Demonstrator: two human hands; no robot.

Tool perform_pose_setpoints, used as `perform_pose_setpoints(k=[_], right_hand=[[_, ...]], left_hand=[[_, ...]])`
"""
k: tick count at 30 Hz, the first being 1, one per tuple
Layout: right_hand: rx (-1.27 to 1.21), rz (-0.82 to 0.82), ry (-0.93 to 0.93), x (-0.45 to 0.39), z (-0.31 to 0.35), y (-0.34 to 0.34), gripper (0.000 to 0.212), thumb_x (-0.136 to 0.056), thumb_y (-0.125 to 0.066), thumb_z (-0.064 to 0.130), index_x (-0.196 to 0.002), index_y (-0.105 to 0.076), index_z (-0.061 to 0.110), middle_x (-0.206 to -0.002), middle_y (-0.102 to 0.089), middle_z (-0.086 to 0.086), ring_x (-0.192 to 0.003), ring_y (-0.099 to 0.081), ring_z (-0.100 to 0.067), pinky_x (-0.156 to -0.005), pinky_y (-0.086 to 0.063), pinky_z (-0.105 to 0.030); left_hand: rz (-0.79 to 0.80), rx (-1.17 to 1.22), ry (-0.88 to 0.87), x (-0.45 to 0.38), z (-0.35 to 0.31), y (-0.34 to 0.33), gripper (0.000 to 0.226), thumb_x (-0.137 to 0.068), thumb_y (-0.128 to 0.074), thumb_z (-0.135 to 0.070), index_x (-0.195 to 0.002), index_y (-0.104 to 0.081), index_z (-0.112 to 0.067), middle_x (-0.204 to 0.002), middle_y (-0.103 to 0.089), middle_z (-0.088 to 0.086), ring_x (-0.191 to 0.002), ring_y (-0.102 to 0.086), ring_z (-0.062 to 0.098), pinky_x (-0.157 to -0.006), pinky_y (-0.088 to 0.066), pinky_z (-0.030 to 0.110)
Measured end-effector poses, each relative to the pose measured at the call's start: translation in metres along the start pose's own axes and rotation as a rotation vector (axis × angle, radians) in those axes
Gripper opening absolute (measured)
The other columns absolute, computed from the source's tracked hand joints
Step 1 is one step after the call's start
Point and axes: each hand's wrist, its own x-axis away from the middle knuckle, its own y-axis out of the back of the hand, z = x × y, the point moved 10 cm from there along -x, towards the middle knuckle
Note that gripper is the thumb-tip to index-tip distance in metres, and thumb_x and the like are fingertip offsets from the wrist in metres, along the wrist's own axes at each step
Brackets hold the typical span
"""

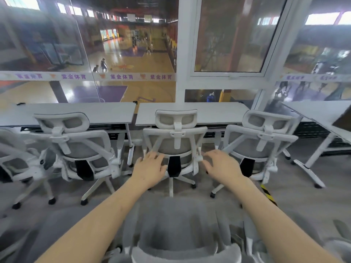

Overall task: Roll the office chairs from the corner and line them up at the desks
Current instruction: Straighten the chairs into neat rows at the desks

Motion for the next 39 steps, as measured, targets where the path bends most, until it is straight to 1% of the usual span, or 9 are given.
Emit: perform_pose_setpoints(k=[5, 12, 21, 24, 28, 30, 33, 35, 39], right_hand=[[-0.012, -0.018, 0.015, 0.083, -0.001, 0.025, 0.041, -0.104, -0.044, 0.047, -0.138, -0.059, 0.028, -0.143, -0.055, 0.007, -0.131, -0.053, -0.022, -0.099, -0.048, -0.04], [-0.018, -0.052, 0.132, 0.191, 0.0, 0.028, 0.036, -0.102, -0.048, 0.046, -0.129, -0.066, 0.028, -0.132, -0.062, 0.007, -0.121, -0.057, -0.022, -0.092, -0.051, -0.041], [-0.067, 0.043, 0.124, 0.297, -0.014, 0.0, 0.038, -0.103, -0.046, 0.045, -0.133, -0.063, 0.029, -0.135, -0.058, 0.009, -0.121, -0.057, -0.019, -0.09, -0.05, -0.039], [-0.077, 0.091, 0.099, 0.324, -0.014, -0.021, 0.037, -0.104, -0.043, 0.045, -0.132, -0.062, 0.03, -0.135, -0.058, 0.009, -0.118, -0.057, -0.018, -0.088, -0.051, -0.037], [-0.067, 0.223, 0.058, 0.346, -0.007, -0.056, 0.041, -0.104, -0.043, 0.043, -0.141, -0.055, 0.029, -0.145, -0.052, 0.007, -0.129, -0.052, -0.019, -0.098, -0.049, -0.039], [-0.061, 0.299, 0.043, 0.353, -0.002, -0.073, 0.047, -0.105, -0.044, 0.042, -0.149, -0.048, 0.028, -0.153, -0.045, 0.002, -0.137, -0.046, -0.024, -0.105, -0.045, -0.043], [-0.035, 0.404, 0.057, 0.359, 0.007, -0.1, 0.057, -0.104, -0.044, 0.041, -0.159, -0.031, 0.032, -0.169, -0.022, -0.007, -0.155, -0.02, -0.029, -0.119, -0.032, -0.049], [-0.011, 0.49, 0.043, 0.365, 0.006, -0.126, 0.065, -0.105, -0.042, 0.045, -0.163, -0.016, 0.034, -0.173, -0.004, -0.009, -0.159, -0.003, -0.029, -0.124, -0.021, -0.054], [0.002, 0.598, -0.011, 0.386, -0.01, -0.168, 0.083, -0.102, -0.045, 0.049, -0.16, 0.014, 0.047, -0.171, 0.022, 0.0, -0.159, 0.011, -0.029, -0.123, -0.009, -0.064]], left_hand=[[-0.027, 0.034, 0.039, 0.081, -0.034, 0.009, 0.048, -0.107, -0.034, -0.046, -0.15, -0.045, -0.026, -0.148, -0.05, 0.0, -0.137, -0.047, 0.022, -0.111, -0.039, 0.048], [-0.085, 0.001, 0.098, 0.194, -0.074, 0.01, 0.047, -0.107, -0.037, -0.048, -0.149, -0.044, -0.028, -0.144, -0.053, -0.002, -0.132, -0.051, 0.022, -0.106, -0.042, 0.043], [-0.013, 0.02, 0.181, 0.306, -0.084, -0.011, 0.05, -0.107, -0.038, -0.047, -0.152, -0.04, -0.025, -0.147, -0.047, -0.002, -0.133, -0.05, 0.022, -0.102, -0.045, 0.044], [-0.009, 0.036, 0.184, 0.327, -0.082, -0.03, 0.047, -0.106, -0.04, -0.044, -0.148, -0.039, -0.022, -0.154, -0.037, -0.001, -0.135, -0.048, 0.024, -0.098, -0.048, 0.043], [-0.007, 0.049, 0.209, 0.341, -0.071, -0.053, 0.063, -0.104, -0.041, -0.041, -0.159, -0.02, -0.018, -0.169, -0.012, 0.011, -0.15, -0.032, 0.031, -0.109, -0.044, 0.052], [0.015, 0.092, 0.253, 0.348, -0.061, -0.066, 0.071, -0.106, -0.039, -0.043, -0.164, -0.01, -0.013, -0.171, -0.009, 0.016, -0.155, -0.024, 0.034, -0.115, -0.038, 0.054], [0.145, 0.082, 0.297, 0.359, -0.045, -0.097, 0.078, -0.108, -0.033, -0.048, -0.165, 0.006, -0.013, -0.173, 0.001, 0.014, -0.159, -0.009, 0.033, -0.123, -0.027, 0.054], [0.29, 0.07, 0.283, 0.362, -0.036, -0.123, 0.072, -0.109, -0.028, -0.051, -0.166, 0.005, -0.021, -0.173, 0.009, 0.011, -0.16, 0.003, 0.032, -0.125, -0.017, 0.058], [0.544, 0.056, 0.185, 0.373, -0.035, -0.168, 0.065, -0.107, -0.024, -0.059, -0.163, 0.007, -0.046, -0.17, 0.028, 0.003, -0.158, 0.017, 0.029, -0.124, -0.004, 0.066]])
